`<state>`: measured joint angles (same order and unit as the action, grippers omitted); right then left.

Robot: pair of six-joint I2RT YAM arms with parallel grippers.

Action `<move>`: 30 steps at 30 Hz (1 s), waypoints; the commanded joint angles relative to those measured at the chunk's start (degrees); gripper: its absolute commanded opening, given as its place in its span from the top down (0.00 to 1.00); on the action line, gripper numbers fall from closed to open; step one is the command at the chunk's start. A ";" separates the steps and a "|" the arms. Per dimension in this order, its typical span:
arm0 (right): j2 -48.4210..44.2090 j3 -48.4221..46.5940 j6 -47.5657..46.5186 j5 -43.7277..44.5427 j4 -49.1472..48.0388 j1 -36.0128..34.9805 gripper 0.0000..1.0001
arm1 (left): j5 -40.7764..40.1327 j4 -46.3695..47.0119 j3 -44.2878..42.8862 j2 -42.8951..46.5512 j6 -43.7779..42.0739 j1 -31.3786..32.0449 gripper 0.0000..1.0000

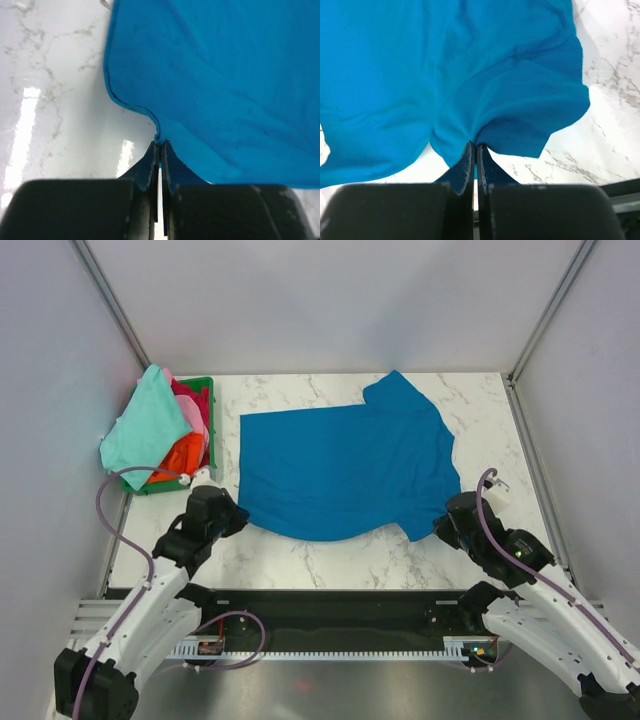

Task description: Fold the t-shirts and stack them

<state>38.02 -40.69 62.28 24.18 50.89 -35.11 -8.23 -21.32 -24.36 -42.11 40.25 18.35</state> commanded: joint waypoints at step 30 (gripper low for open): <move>30.96 -24.26 -31.68 2.10 -8.61 4.52 1.00 | 2.60 -23.77 -32.50 -22.57 -12.56 -7.88 0.98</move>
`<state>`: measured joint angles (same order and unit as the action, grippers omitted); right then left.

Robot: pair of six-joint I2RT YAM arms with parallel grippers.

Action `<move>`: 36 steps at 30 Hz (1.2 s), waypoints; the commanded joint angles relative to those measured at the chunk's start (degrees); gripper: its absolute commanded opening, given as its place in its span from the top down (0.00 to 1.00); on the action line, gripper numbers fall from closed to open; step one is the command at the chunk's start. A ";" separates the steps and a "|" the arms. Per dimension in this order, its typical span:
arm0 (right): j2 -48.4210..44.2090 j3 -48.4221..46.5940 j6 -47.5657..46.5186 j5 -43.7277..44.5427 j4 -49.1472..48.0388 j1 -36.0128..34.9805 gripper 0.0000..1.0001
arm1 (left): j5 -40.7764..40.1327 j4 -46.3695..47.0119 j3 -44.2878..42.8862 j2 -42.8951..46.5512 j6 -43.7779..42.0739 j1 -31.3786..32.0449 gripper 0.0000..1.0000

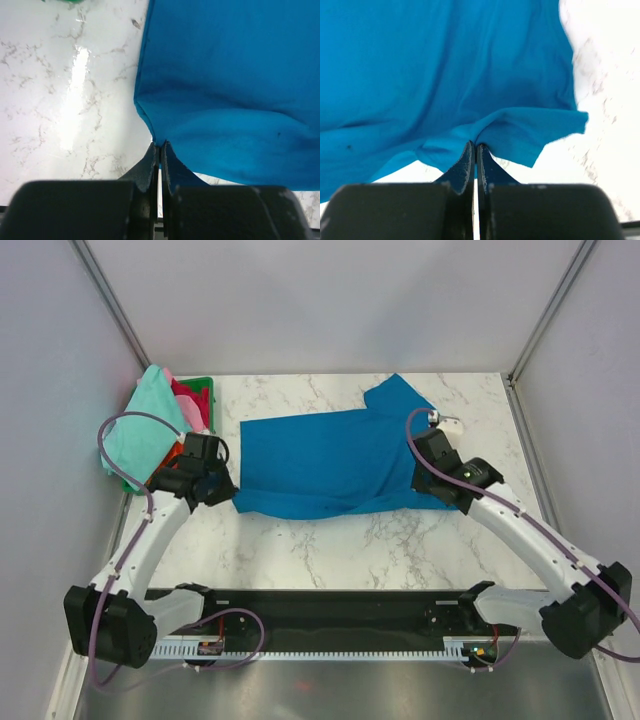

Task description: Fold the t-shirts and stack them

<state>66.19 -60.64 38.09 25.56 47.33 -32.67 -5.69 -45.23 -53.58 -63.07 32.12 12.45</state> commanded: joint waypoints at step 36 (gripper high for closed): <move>48.06 -36.03 -19.19 -3.31 -7.35 20.44 0.08 | 5.88 1.46 -26.05 -31.71 -6.64 -7.61 0.18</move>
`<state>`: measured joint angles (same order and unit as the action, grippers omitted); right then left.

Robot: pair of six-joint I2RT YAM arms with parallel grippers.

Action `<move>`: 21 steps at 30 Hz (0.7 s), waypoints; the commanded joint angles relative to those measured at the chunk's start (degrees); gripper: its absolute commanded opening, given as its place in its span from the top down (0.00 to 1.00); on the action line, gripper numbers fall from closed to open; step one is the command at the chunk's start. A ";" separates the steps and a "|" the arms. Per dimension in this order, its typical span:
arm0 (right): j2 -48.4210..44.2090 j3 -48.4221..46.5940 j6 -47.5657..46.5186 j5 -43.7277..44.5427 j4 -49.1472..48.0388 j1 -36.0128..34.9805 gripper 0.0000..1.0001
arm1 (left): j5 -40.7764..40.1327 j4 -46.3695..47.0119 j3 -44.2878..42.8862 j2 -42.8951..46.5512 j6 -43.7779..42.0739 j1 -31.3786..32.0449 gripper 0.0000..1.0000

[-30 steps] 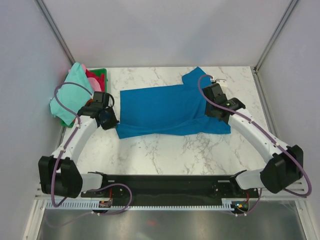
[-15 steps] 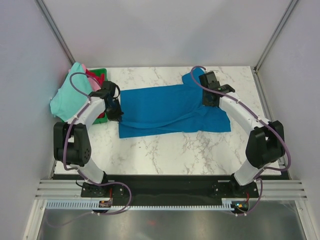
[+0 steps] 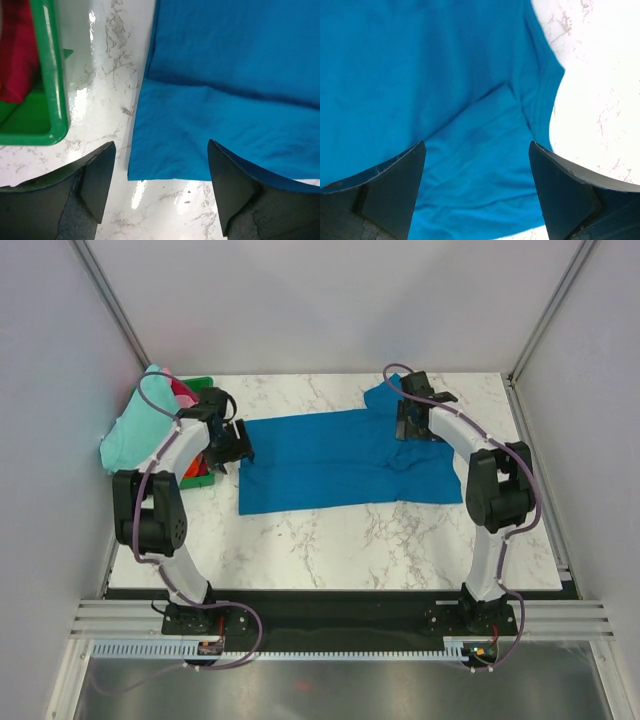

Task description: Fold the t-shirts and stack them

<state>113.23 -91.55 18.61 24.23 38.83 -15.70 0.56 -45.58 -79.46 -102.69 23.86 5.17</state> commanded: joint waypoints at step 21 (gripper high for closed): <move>-33.96 50.76 12.59 -24.12 -20.98 20.44 0.07 | 0.59 26.94 44.12 35.37 15.51 -0.34 0.19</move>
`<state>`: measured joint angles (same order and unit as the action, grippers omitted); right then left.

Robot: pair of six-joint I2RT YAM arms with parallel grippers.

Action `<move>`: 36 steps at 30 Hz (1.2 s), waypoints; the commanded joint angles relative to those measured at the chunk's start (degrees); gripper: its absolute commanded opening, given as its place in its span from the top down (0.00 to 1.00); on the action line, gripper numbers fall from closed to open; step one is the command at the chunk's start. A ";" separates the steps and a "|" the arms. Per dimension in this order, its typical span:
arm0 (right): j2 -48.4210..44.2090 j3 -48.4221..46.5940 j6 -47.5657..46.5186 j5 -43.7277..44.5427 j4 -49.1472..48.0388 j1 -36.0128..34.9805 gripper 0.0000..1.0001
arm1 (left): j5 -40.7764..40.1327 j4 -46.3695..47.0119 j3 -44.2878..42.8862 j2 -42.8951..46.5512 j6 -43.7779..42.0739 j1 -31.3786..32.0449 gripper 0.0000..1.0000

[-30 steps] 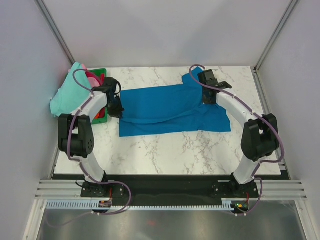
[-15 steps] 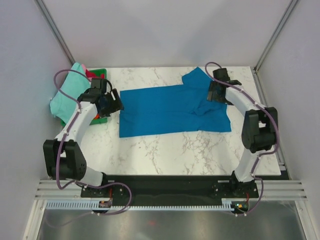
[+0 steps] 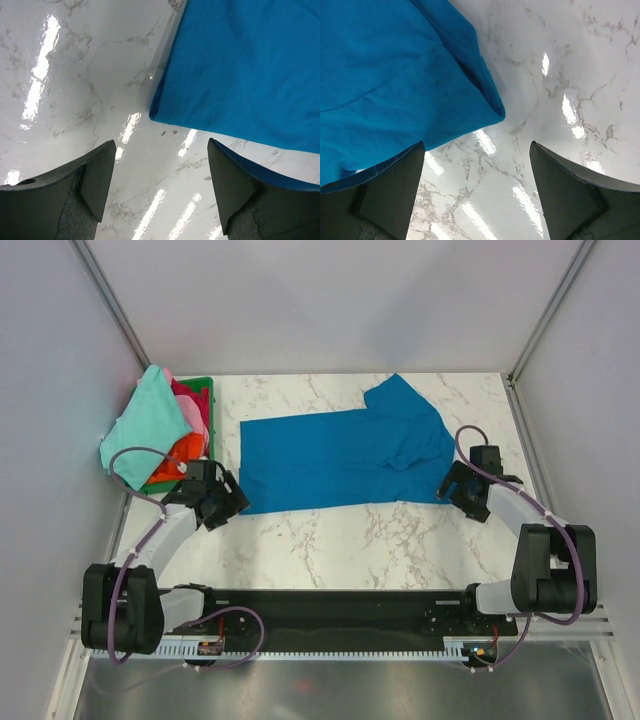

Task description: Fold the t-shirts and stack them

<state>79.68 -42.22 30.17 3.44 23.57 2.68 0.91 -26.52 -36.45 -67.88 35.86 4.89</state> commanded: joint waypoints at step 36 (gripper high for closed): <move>-4.59 7.49 4.01 -3.79 -11.10 11.29 1.00 | 0.94 11.16 3.75 2.56 5.81 -1.80 0.98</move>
<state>81.97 -37.06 32.51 -4.16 8.82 12.12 4.60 -9.47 -29.19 -70.15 44.01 4.54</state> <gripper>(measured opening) 0.027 0.034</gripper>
